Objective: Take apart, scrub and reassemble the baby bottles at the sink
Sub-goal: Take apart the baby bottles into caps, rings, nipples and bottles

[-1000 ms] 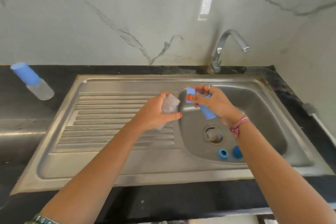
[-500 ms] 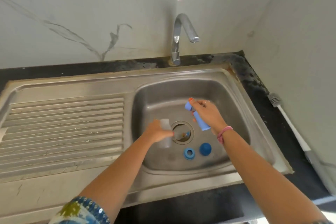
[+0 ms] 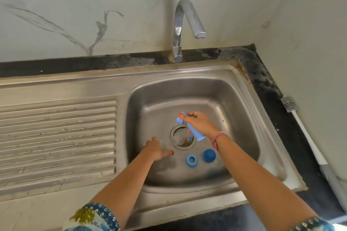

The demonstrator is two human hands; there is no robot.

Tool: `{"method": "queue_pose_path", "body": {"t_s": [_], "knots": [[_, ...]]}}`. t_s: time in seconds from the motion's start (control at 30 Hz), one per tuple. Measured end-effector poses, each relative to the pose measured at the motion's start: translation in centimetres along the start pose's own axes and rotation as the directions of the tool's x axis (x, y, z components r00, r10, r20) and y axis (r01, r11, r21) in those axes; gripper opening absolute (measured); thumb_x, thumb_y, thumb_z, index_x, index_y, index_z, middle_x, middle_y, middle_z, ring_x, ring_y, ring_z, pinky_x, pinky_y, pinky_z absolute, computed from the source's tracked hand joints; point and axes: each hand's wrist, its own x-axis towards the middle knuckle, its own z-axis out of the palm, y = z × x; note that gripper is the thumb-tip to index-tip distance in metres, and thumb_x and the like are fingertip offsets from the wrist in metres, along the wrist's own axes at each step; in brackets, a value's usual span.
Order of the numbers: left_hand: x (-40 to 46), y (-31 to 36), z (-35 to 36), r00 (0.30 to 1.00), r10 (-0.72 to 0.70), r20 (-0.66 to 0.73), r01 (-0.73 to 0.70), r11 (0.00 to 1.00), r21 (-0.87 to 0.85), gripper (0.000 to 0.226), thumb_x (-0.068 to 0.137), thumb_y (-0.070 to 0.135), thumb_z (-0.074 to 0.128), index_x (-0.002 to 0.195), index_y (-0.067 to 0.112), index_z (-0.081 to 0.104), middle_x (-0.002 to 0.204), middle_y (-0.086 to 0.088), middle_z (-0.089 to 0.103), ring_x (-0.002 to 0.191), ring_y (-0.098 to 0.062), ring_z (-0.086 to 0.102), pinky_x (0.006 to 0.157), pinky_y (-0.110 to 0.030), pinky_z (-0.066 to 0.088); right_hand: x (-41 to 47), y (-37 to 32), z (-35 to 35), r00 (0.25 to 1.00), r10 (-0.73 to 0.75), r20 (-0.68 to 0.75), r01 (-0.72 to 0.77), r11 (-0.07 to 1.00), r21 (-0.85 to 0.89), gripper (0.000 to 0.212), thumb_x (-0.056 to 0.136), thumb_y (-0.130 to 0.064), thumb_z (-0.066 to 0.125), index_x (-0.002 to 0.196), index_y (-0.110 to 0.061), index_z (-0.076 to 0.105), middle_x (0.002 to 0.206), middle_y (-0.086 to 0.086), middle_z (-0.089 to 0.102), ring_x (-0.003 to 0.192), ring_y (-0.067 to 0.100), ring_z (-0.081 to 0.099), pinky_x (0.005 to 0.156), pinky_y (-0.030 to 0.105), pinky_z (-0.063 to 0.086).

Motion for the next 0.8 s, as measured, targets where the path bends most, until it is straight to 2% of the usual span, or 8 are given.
{"method": "queue_pose_path", "body": {"t_s": [0.13, 0.3, 0.4, 0.47, 0.53, 0.6, 0.7, 0.8], "knots": [[-1.3, 1.0, -3.0, 0.946, 0.274, -0.175, -0.3, 0.942, -0.151, 0.134, 0.062, 0.062, 0.081, 0.154, 0.021, -0.008, 0.161, -0.011, 0.001, 0.148, -0.03, 0.007, 0.117, -0.046, 0.023, 0.5, 0.1, 0.4, 0.998, 0.039, 0.05, -0.037, 0.998, -0.042, 0.03, 0.08, -0.049, 0.073, 0.09, -0.022, 0.063, 0.09, -0.002, 0.068, 0.077, 0.016, 0.067, 0.065, 0.031, 0.056], [-3.4, 3.2, -5.1, 0.74, 0.62, -0.261, -0.659, 0.59, -0.467, 0.098, 0.068, 0.032, 0.087, 0.145, 0.041, 0.027, 0.141, 0.009, 0.044, 0.126, -0.005, 0.049, 0.102, -0.031, 0.047, -0.1, -1.5, 0.4, 0.974, -0.037, 0.225, 0.057, 0.995, -0.082, 0.033, 0.08, -0.049, 0.073, 0.102, -0.025, 0.068, 0.101, -0.001, 0.073, 0.092, 0.02, 0.071, 0.082, 0.035, 0.058], [-3.9, 3.8, -5.2, 0.693, 0.634, -0.342, -0.71, 0.519, -0.477, 0.056, 0.076, 0.021, 0.082, 0.119, 0.043, 0.053, 0.115, 0.02, 0.064, 0.106, 0.0, 0.062, 0.089, -0.02, 0.05, -0.7, -1.9, -0.6, 0.946, -0.052, 0.321, 0.023, 0.996, 0.092, 0.042, 0.08, -0.045, 0.075, 0.109, -0.016, 0.069, 0.102, 0.004, 0.074, 0.089, 0.021, 0.071, 0.072, 0.031, 0.059], [-4.0, 3.9, -5.2, 0.712, 0.582, -0.393, -0.697, 0.514, -0.501, 0.044, 0.08, 0.021, 0.079, 0.114, 0.038, 0.058, 0.11, 0.013, 0.066, 0.098, -0.006, 0.065, 0.087, -0.027, 0.053, -0.7, -1.4, -1.9, 0.931, -0.028, 0.364, -0.075, 0.962, 0.264, 0.037, 0.085, -0.038, 0.071, 0.107, -0.009, 0.067, 0.095, 0.011, 0.071, 0.078, 0.021, 0.068, 0.061, 0.031, 0.056], [-3.8, 4.0, -5.4, 0.755, 0.506, -0.417, -0.653, 0.524, -0.546, 0.039, 0.085, 0.022, 0.074, 0.12, 0.031, 0.058, 0.114, 0.0, 0.065, 0.094, -0.013, 0.067, 0.088, -0.031, 0.055, -0.2, -0.7, -3.2, 0.95, 0.027, 0.31, -0.158, 0.9, 0.405, 0.012, 0.091, -0.025, 0.06, 0.096, -0.014, 0.063, 0.087, 0.008, 0.06, 0.071, 0.018, 0.06, 0.057, 0.028, 0.05], [-3.7, 4.0, -5.6, 0.803, 0.432, -0.41, -0.592, 0.5, -0.633, 0.037, 0.088, 0.021, 0.07, 0.123, 0.026, 0.058, 0.117, -0.006, 0.062, 0.091, -0.013, 0.069, 0.084, -0.028, 0.057, 1.1, 0.5, -4.3, 0.982, 0.11, 0.154, -0.171, 0.861, 0.48, 0.015, 0.09, -0.008, 0.05, 0.096, -0.017, 0.06, 0.092, 0.005, 0.055, 0.078, 0.019, 0.055, 0.061, 0.028, 0.047], [-3.6, 3.9, -5.9, 0.836, 0.388, -0.389, -0.54, 0.454, -0.708, 0.037, 0.089, 0.015, 0.069, 0.122, 0.028, 0.059, 0.12, -0.008, 0.056, 0.09, -0.012, 0.068, 0.079, -0.023, 0.057, 2.8, 3.0, -5.7, 0.986, 0.137, -0.093, -0.121, 0.98, 0.158, 0.022, 0.085, 0.005, 0.051, 0.099, -0.009, 0.061, 0.094, 0.011, 0.054, 0.084, 0.025, 0.053, 0.069, 0.033, 0.044], [-3.5, 3.9, -6.1, 0.854, 0.356, -0.378, -0.513, 0.463, -0.723, 0.045, 0.088, 0.01, 0.067, 0.126, 0.033, 0.057, 0.123, -0.008, 0.045, 0.092, -0.014, 0.065, 0.081, -0.023, 0.057, 3.8, 5.8, -6.5, 0.964, 0.168, -0.205, -0.224, 0.93, -0.291, 0.035, 0.082, -0.007, 0.07, 0.114, 0.0, 0.061, 0.101, 0.009, 0.052, 0.098, 0.028, 0.056, 0.077, 0.031, 0.042]]}}
